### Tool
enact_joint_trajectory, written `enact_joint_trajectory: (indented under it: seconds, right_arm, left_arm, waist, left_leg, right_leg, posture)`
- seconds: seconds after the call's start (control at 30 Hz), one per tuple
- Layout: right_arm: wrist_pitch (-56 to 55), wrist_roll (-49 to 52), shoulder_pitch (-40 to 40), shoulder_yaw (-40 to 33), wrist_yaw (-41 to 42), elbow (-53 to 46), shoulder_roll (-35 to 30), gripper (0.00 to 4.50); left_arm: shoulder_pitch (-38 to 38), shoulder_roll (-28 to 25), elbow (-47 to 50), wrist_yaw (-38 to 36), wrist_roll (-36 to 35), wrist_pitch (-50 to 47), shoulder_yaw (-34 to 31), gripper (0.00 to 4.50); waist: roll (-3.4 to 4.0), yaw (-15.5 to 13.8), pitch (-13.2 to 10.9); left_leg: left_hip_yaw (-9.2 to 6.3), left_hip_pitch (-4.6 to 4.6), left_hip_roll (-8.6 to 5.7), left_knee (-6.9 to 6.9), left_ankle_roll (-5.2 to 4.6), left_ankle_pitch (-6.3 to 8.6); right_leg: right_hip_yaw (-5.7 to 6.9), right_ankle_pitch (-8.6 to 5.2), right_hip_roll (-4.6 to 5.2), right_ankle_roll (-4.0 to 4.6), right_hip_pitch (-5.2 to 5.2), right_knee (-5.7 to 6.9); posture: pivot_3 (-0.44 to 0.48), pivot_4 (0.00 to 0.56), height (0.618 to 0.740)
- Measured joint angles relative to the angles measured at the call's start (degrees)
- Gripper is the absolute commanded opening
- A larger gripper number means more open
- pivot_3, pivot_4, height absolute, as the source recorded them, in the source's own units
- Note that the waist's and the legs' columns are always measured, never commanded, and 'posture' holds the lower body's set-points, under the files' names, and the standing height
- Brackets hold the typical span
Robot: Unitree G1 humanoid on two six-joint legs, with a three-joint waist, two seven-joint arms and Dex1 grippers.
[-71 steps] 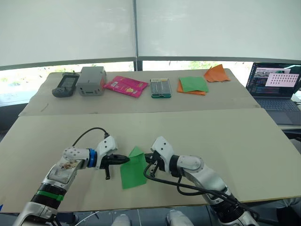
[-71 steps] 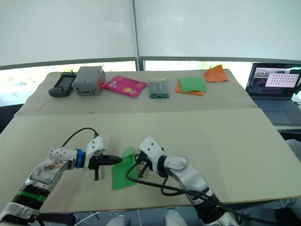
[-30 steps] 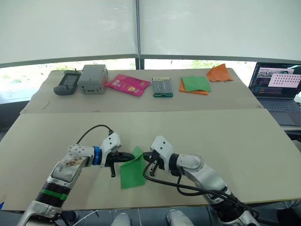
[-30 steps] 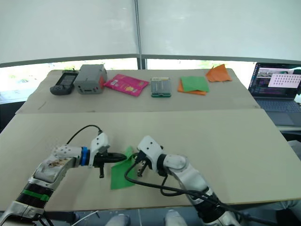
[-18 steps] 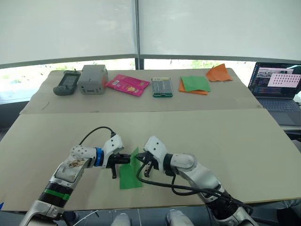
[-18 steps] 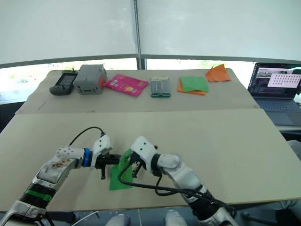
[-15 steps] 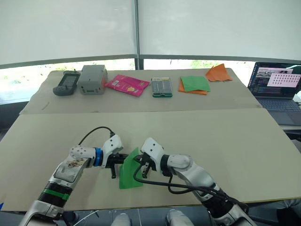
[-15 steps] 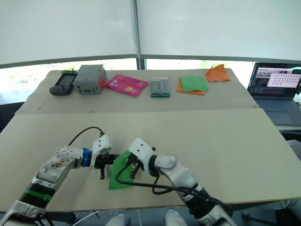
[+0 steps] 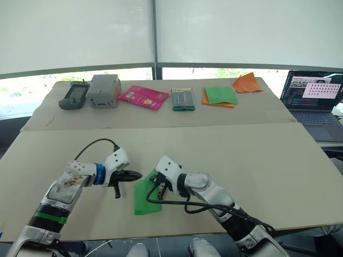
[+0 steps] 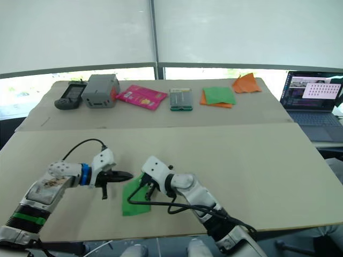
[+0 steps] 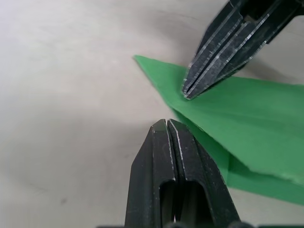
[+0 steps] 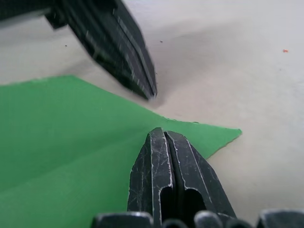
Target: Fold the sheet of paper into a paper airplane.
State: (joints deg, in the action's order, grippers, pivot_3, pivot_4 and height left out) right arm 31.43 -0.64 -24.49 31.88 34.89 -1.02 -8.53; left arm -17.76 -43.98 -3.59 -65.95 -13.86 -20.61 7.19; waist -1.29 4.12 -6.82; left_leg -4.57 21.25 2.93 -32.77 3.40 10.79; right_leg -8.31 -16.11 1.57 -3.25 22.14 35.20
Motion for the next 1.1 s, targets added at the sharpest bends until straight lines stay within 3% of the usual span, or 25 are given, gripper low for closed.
enact_joint_trajectory:
  seconds: [0.3,0.83,1.1]
  right_arm:
    - [-0.72,-0.46,-0.51,0.0,0.78,0.72,0.41,0.0]
    - [0.15,-0.17,-0.16,-1.79,0.73,0.01,0.6,0.0]
    - [-8.07,-0.25,-4.43,-3.46,4.48,9.38,-1.27,0.0]
  left_arm:
    - [3.96,-0.88,8.36,-1.98,-8.82,-8.33,-3.9,0.05]
    - [7.21,0.74,3.52,0.03,-0.22,4.67,1.02,0.05]
    - [7.33,0.61,3.48,0.06,1.14,6.82,1.44,0.05]
  waist:
    - [0.08,0.05,-0.06]
    - [0.14,-0.23,-0.09]
    - [0.21,-0.16,-0.01]
  left_leg:
    - [0.0,-0.01,0.01,0.0,0.0,0.0]
    - [0.01,0.01,0.0,0.0,0.0,0.0]
    - [0.01,-0.02,0.0,-0.01,0.0,0.0]
  right_leg:
    - [-0.02,0.0,0.0,0.01,0.01,0.0]
    - [-0.02,0.0,0.02,0.02,0.01,-0.03]
    - [-0.02,0.0,0.01,0.01,-0.05,-0.03]
  posture:
    - [0.0,0.15,0.74]
    - [0.0,0.15,0.74]
    - [0.0,0.15,0.74]
